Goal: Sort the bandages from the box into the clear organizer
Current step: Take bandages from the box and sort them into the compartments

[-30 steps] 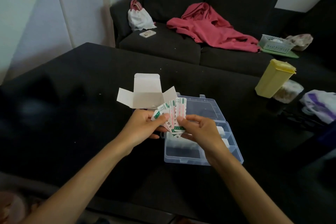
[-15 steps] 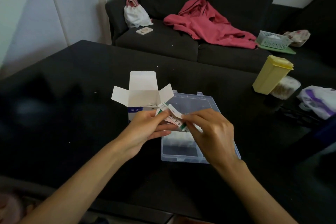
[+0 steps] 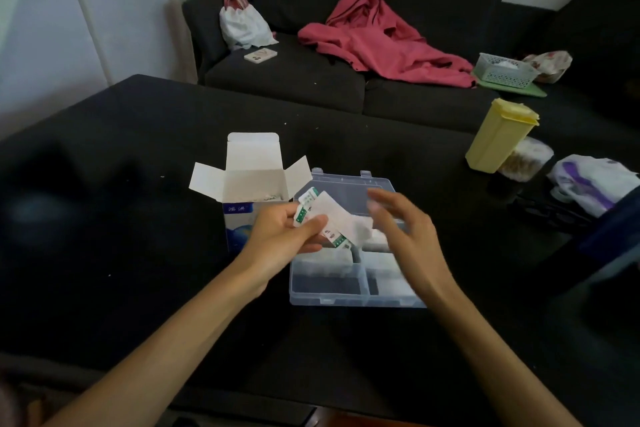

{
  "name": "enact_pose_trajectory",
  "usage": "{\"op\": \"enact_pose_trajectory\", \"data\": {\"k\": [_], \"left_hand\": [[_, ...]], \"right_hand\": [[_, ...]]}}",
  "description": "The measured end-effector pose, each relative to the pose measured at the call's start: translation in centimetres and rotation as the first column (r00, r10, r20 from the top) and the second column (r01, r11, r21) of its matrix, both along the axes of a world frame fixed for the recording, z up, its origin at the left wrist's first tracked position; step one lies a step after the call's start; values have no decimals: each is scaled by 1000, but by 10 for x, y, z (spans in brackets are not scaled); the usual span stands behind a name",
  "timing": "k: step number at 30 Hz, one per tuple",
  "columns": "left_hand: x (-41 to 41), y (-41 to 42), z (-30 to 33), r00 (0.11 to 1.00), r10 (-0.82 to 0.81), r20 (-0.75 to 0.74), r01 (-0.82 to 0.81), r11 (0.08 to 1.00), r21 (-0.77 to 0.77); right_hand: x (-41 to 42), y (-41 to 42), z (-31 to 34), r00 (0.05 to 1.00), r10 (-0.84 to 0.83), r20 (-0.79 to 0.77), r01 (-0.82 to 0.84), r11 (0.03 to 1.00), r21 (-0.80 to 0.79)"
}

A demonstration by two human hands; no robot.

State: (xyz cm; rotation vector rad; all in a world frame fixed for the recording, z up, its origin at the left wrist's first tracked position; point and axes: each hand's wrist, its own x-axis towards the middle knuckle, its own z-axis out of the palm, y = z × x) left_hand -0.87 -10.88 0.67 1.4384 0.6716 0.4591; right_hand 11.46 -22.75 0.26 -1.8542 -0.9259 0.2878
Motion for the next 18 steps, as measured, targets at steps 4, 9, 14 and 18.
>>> {"op": "enact_pose_trajectory", "data": {"k": [4,9,14,18], "left_hand": [[8,-7,-7,1000,26,-1,-26,997,70],[16,-9,-7,1000,0,-10,-1,997,-78],[18,-3,-1,995,98,-26,-98,995,-14],[16,2,1,988,146,-46,-144,989,26]], "right_hand": [[13,0,0,977,-3,-215,-10,998,-59],[24,-5,0,968,5,-249,-12,1000,-25],[52,-29,18,995,10,-102,-22,993,-114],[70,-50,18,994,51,101,-24,966,-259]]}}
